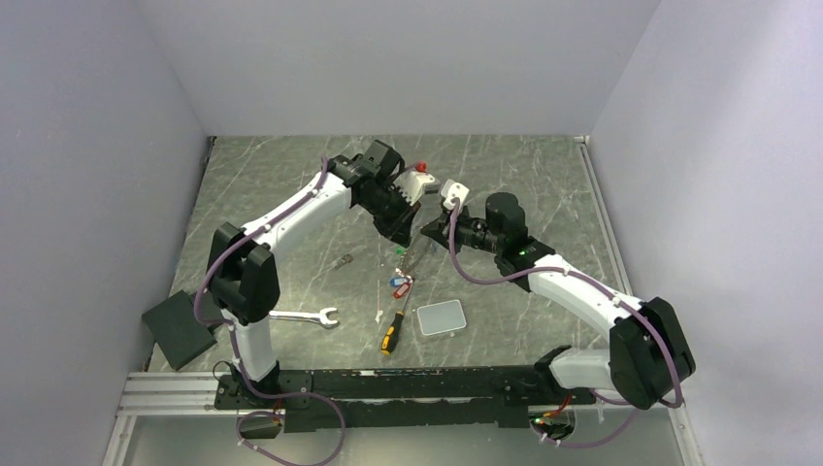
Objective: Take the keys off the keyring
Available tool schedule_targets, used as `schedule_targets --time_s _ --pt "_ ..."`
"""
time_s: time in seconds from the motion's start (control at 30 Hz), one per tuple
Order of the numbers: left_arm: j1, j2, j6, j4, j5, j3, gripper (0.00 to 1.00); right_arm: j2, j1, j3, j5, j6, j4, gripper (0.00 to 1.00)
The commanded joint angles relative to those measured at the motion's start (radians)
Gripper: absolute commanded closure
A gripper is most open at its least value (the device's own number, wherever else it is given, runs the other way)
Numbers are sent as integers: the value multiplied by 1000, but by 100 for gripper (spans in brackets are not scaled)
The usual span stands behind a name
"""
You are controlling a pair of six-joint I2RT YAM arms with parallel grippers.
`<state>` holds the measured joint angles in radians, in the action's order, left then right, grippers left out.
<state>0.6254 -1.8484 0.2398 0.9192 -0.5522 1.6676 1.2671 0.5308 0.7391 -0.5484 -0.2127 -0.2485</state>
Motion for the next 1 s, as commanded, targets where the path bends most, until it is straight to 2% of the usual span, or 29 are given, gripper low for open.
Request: schedule_targets --time_s 0.0,0.27,0.43,0.73,0.97 --pt "1 3 -19 -25 -6 -8 100 -41 -7 4 -2 3 -86 100" --pt "-101 83 -31 -31 4 -49 100 -72 -37 24 28 -22 -4 100" --pt "-183 153 -40 -57 -16 -118 100 -128 -54 75 96 -77 173 100" --pt "-320 228 -24 -70 -62 -208 100 -215 -156 152 209 -127 436 100" --pt "-365 304 -8 -103 -83 -284 100 -286 -197 266 396 -228 682 100"
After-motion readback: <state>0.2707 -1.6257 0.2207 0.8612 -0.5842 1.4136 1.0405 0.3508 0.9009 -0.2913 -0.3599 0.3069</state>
